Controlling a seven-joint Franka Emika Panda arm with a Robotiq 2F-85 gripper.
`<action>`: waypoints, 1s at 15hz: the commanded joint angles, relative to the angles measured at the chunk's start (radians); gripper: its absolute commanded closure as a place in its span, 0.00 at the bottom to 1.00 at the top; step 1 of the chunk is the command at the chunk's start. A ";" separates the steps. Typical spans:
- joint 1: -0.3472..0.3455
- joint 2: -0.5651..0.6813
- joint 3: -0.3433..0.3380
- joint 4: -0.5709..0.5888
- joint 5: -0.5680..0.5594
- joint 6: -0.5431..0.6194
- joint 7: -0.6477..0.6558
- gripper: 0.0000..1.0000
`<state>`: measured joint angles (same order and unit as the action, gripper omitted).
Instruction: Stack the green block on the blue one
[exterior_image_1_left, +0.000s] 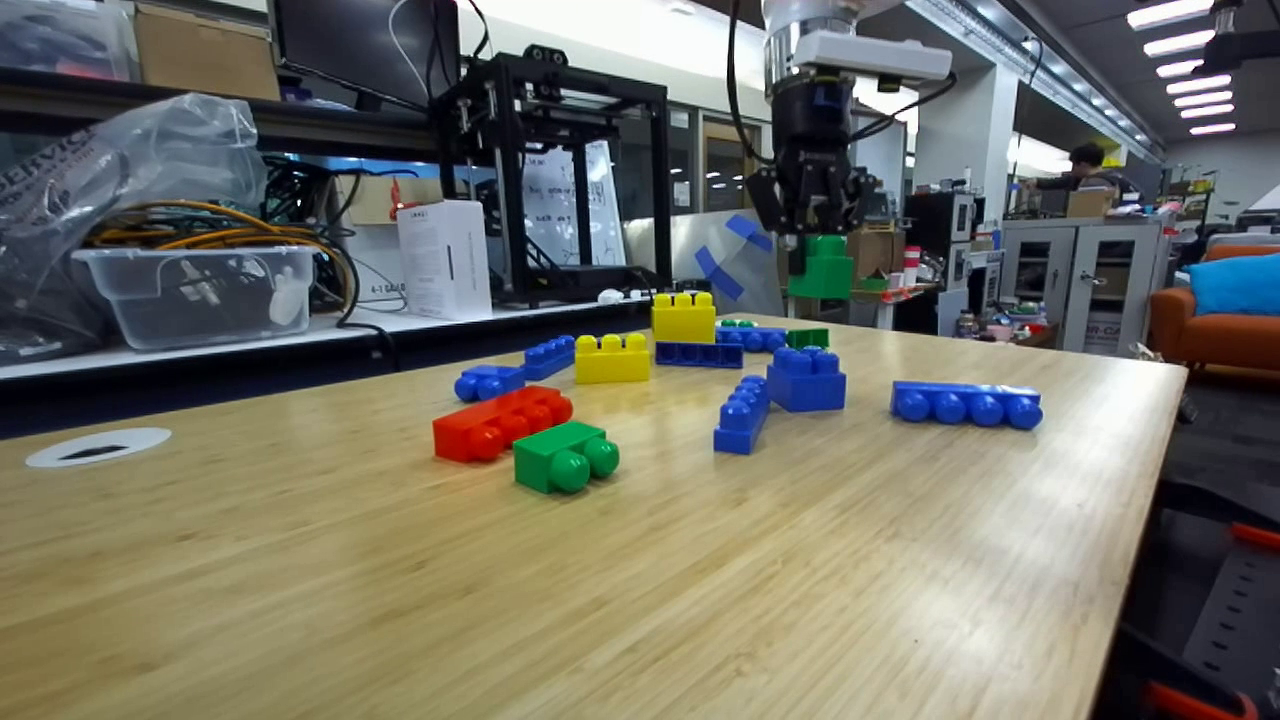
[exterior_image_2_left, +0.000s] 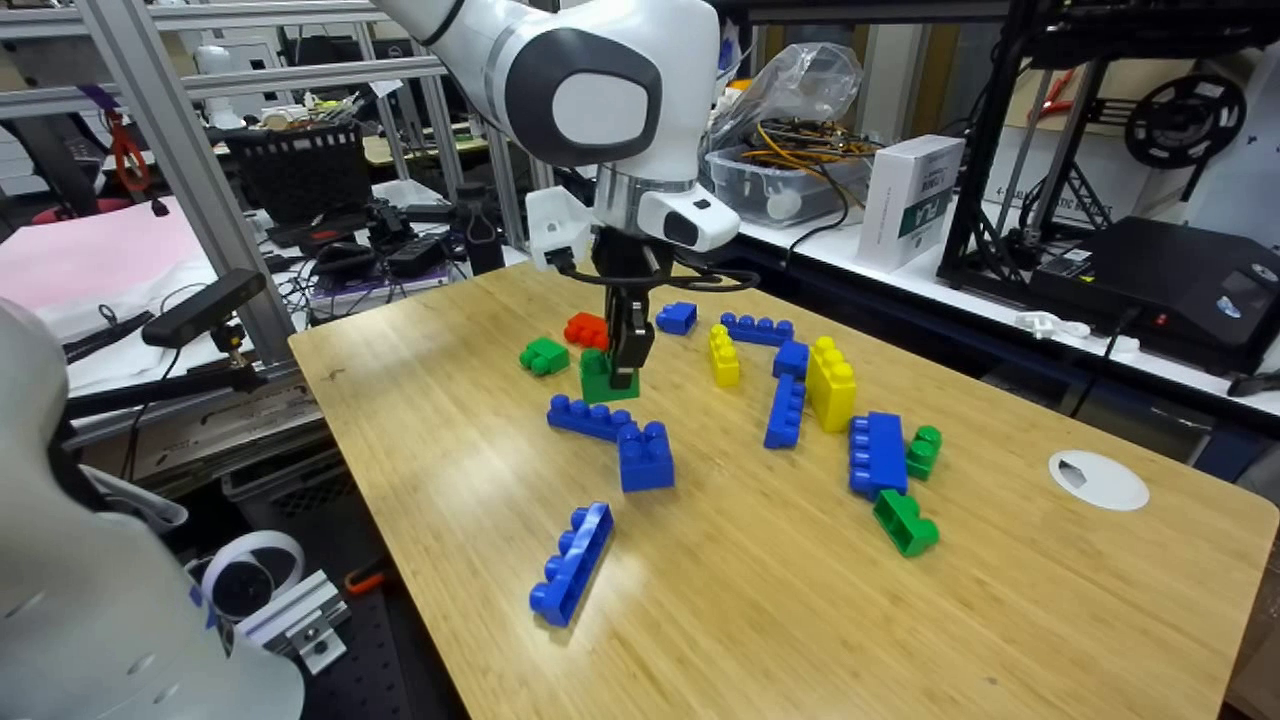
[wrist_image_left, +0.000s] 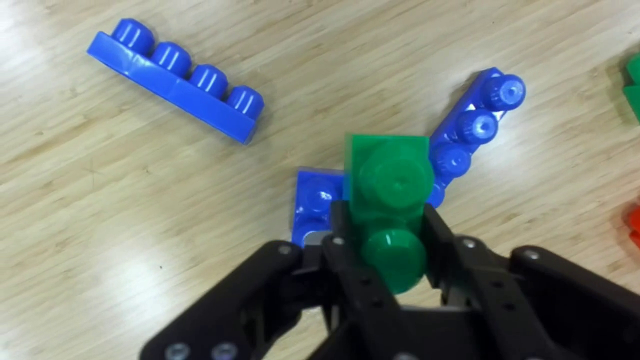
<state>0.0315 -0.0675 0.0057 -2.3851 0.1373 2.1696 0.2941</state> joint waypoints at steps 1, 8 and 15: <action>-0.010 0.030 0.008 -0.009 -0.043 0.062 0.027 0.90; -0.005 0.162 -0.001 0.050 -0.057 0.155 0.041 0.90; 0.009 0.236 -0.006 0.106 -0.070 0.161 0.071 0.90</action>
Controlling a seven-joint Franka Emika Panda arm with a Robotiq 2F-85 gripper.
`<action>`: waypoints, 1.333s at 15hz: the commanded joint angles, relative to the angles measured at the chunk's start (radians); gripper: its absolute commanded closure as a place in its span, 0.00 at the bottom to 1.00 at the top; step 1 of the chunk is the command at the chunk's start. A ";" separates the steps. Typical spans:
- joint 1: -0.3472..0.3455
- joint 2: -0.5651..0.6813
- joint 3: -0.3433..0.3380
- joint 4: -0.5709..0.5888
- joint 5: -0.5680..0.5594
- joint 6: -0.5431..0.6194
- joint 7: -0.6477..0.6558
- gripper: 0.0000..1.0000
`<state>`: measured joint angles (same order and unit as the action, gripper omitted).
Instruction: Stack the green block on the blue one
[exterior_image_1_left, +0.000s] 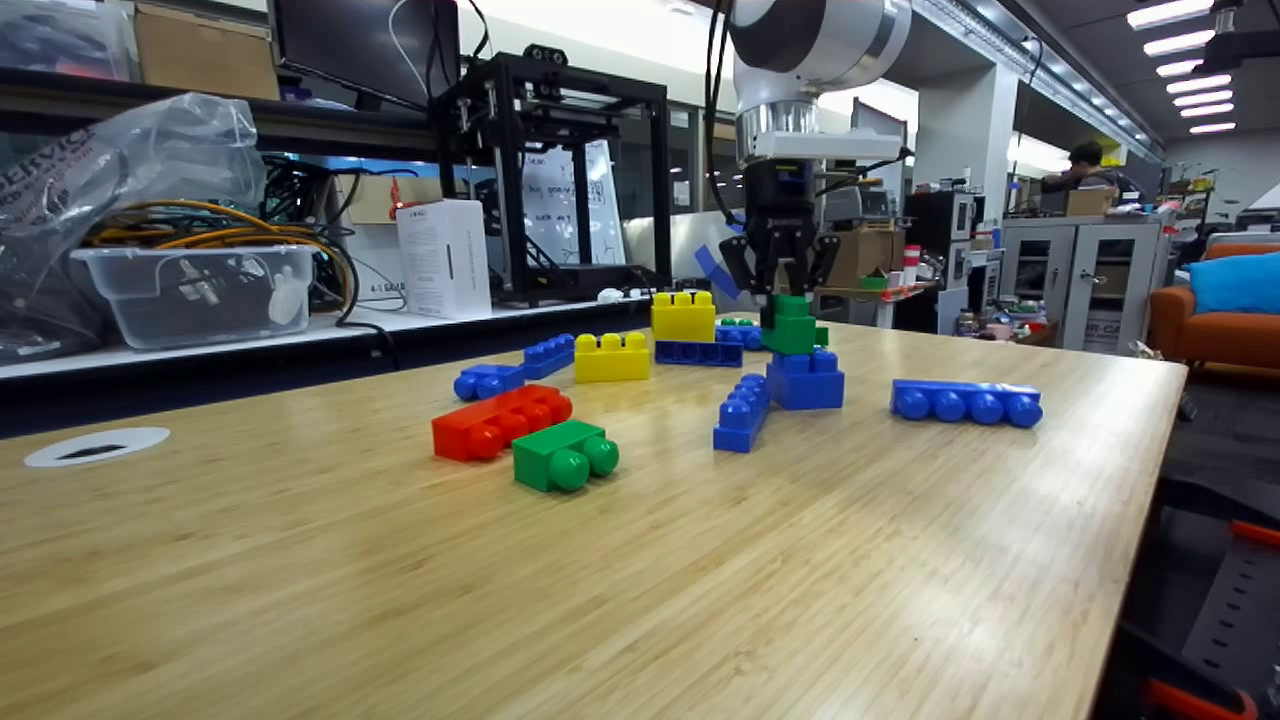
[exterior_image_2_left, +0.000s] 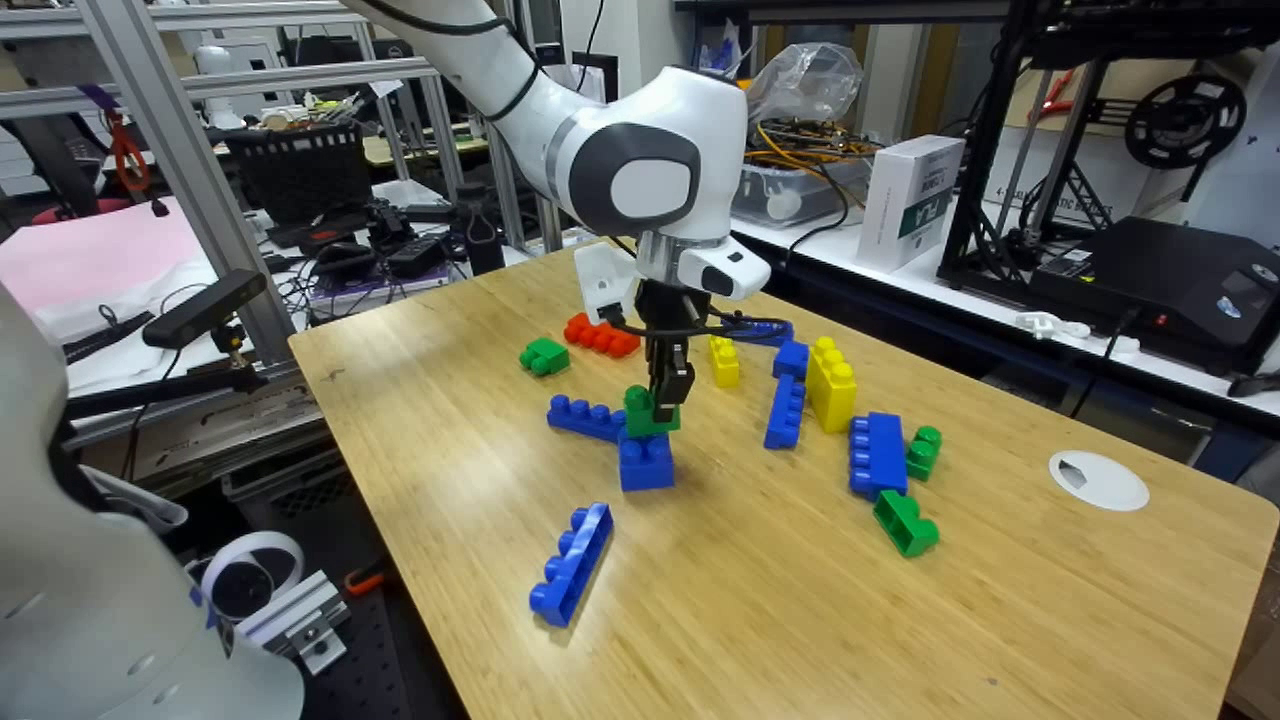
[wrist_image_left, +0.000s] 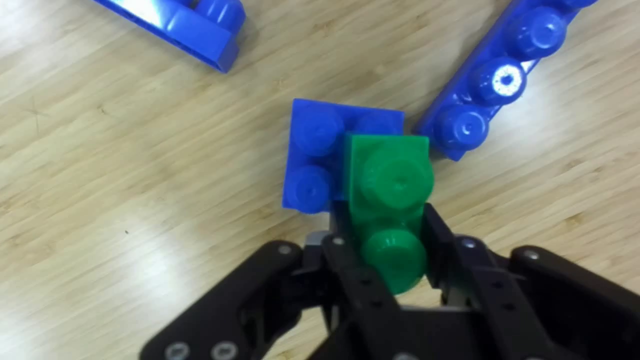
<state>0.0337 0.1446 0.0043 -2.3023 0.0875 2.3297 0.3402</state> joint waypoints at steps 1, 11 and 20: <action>0.008 0.025 -0.005 0.025 -0.022 0.000 0.029 0.90; 0.024 -0.019 -0.006 0.006 -0.050 -0.055 0.147 0.90; 0.024 -0.035 0.005 0.000 -0.045 -0.087 0.147 0.90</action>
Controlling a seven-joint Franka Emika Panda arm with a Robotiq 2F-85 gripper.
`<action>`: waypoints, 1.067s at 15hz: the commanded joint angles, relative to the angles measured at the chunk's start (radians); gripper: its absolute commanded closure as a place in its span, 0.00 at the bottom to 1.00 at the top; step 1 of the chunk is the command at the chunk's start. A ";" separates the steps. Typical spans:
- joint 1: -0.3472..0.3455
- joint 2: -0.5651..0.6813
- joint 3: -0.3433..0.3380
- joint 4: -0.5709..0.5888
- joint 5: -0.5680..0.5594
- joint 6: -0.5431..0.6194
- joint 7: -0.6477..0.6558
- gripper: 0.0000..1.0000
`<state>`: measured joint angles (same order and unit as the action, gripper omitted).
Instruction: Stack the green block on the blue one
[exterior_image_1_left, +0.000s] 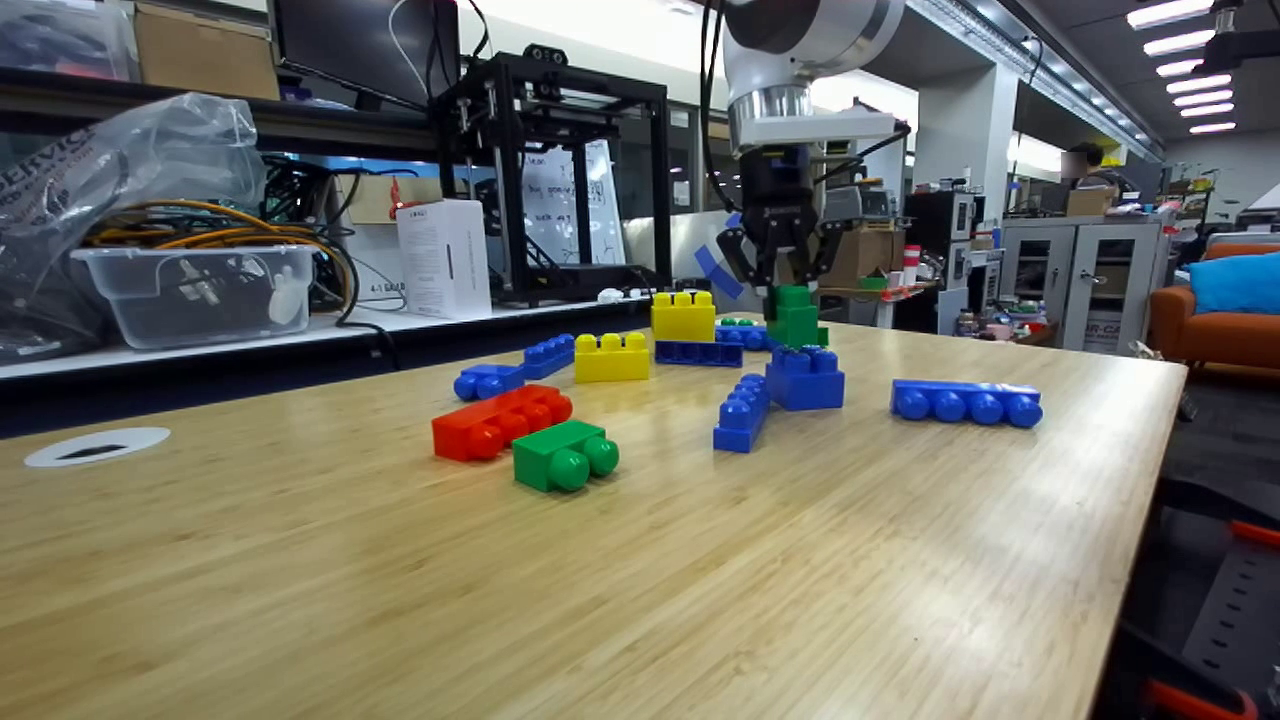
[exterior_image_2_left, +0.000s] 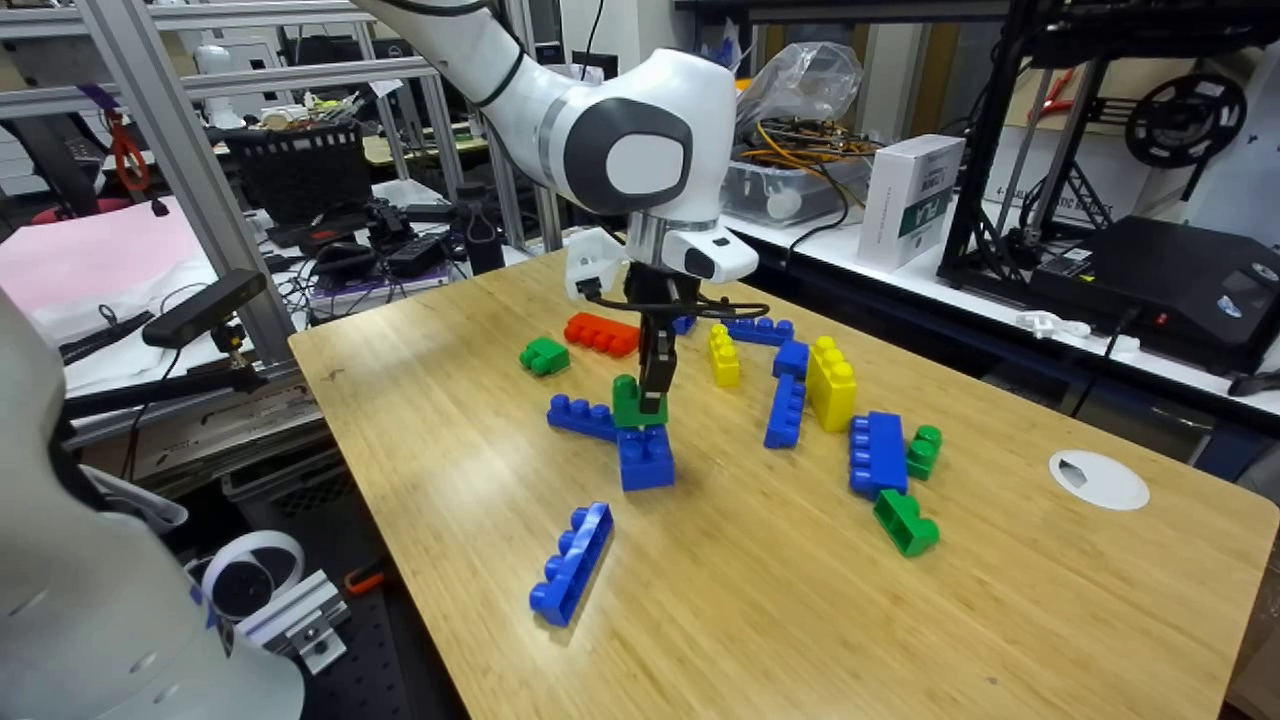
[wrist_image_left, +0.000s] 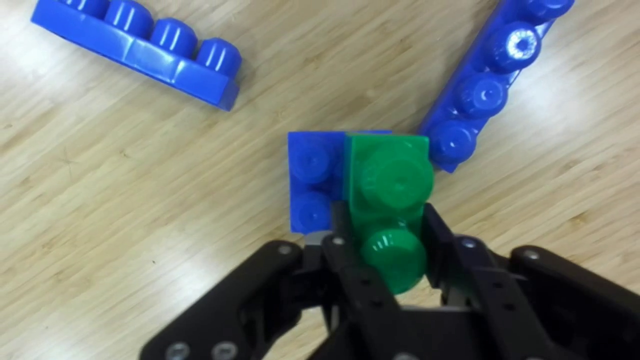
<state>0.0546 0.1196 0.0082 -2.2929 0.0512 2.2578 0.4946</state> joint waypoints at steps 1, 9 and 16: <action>0.004 -0.007 0.001 -0.012 -0.013 -0.010 -0.009 0.90; 0.007 0.008 0.006 -0.036 -0.042 0.014 -0.119 0.90; 0.009 0.002 0.009 -0.037 -0.095 0.026 -0.158 0.90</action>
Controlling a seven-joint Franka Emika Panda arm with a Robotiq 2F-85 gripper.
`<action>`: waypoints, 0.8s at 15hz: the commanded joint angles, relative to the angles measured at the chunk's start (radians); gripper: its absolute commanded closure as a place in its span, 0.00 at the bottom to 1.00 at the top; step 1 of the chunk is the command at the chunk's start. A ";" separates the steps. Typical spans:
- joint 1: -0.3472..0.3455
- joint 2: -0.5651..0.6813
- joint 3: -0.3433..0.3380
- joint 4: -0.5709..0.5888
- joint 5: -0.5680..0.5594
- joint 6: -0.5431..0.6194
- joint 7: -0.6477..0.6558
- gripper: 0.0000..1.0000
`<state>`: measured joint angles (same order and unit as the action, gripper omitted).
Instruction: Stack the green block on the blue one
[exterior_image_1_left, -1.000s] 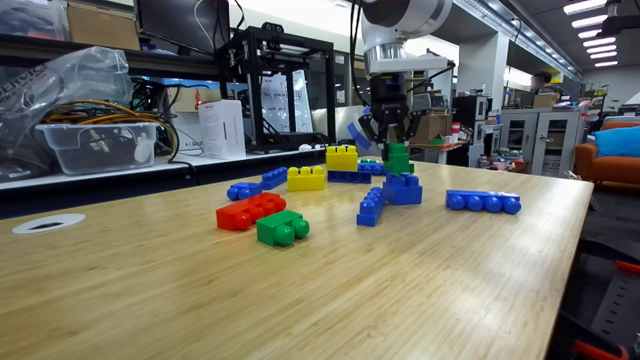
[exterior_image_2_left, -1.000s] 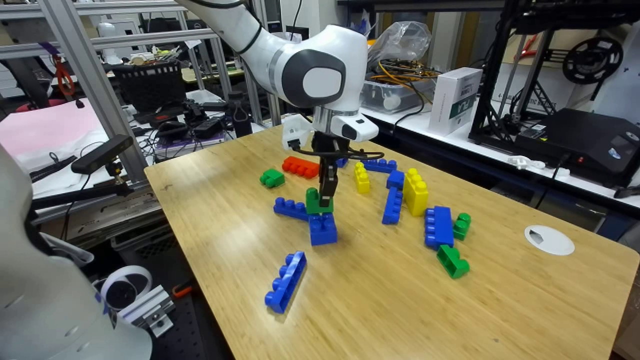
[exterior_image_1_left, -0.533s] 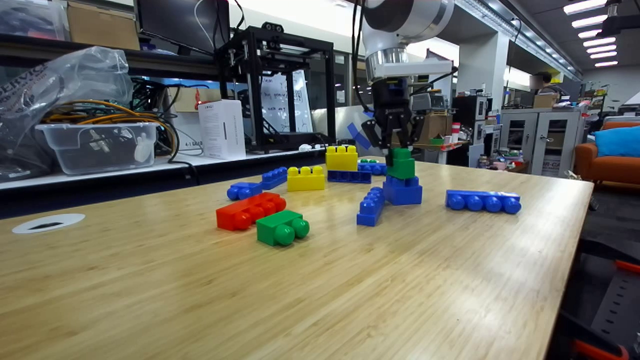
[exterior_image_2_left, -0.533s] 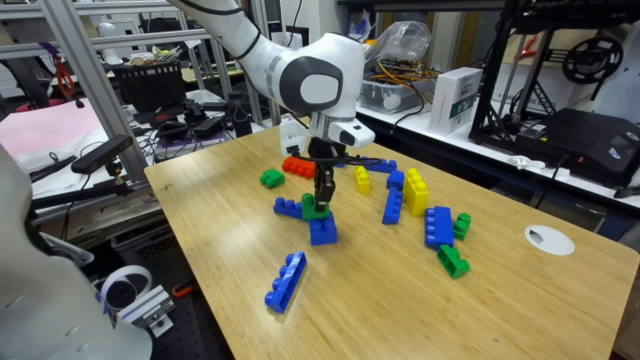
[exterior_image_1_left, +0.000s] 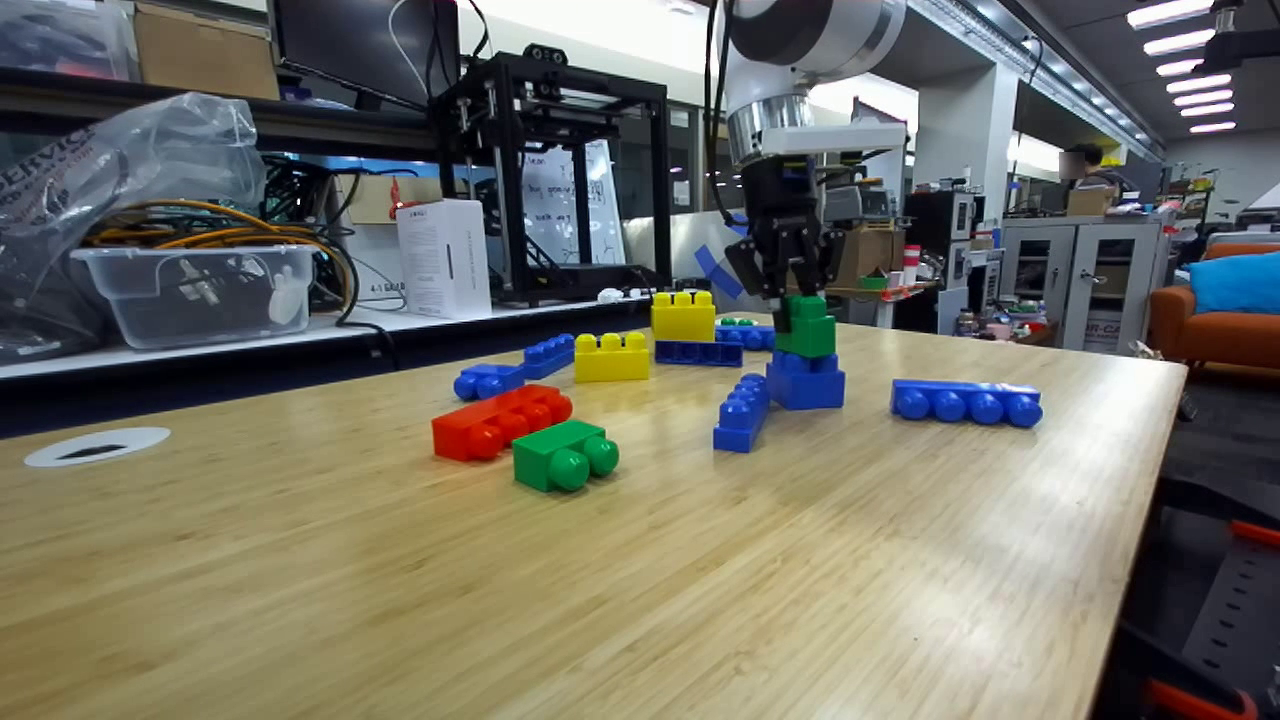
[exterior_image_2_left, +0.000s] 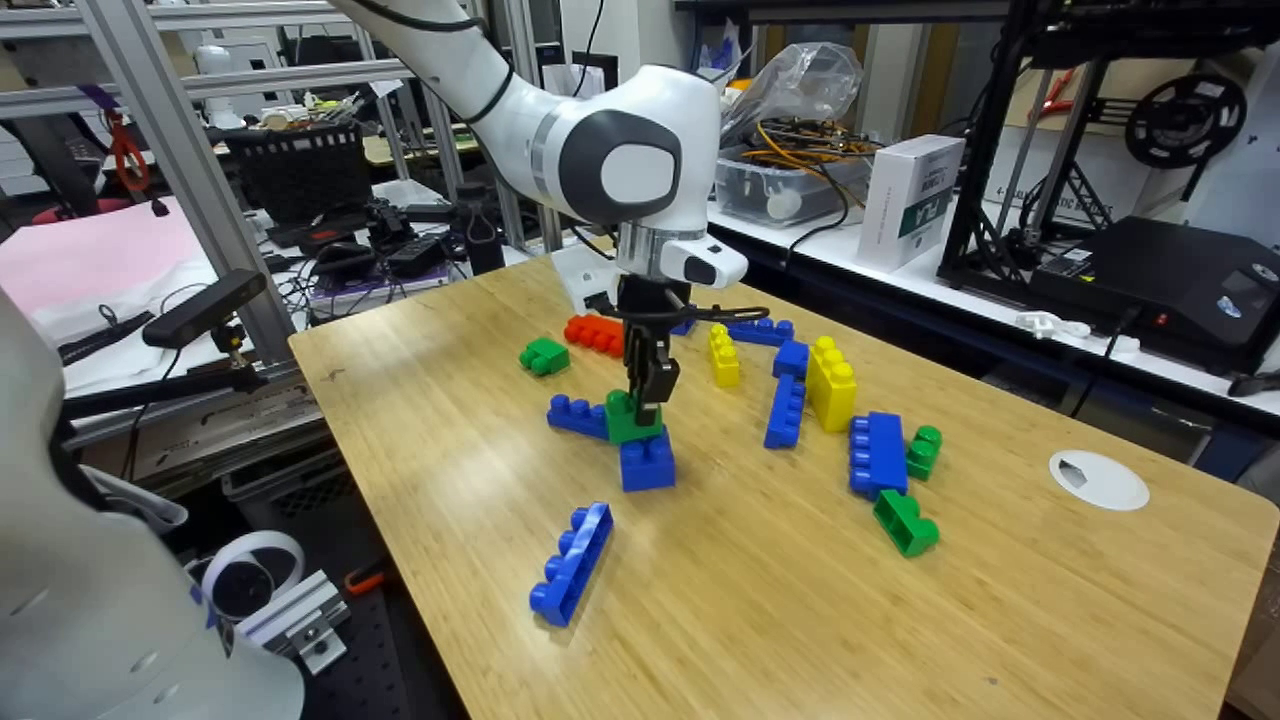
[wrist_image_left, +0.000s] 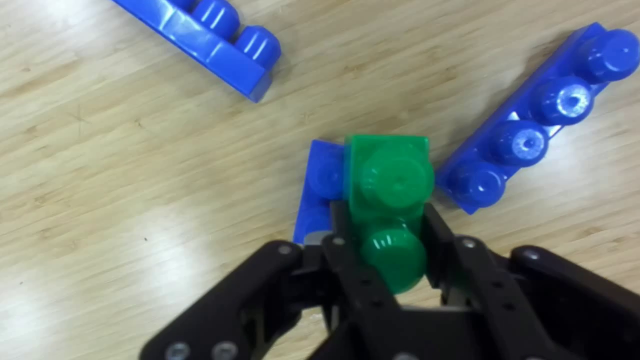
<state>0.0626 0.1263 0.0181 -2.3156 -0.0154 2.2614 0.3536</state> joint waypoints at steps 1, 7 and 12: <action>0.001 -0.006 -0.002 -0.014 -0.033 0.024 -0.013 0.90; -0.003 -0.014 -0.004 -0.010 -0.009 0.047 0.010 0.90; -0.004 -0.014 -0.006 -0.008 0.010 0.052 0.046 0.90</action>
<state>0.0623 0.1187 0.0137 -2.3147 -0.0280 2.2976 0.3831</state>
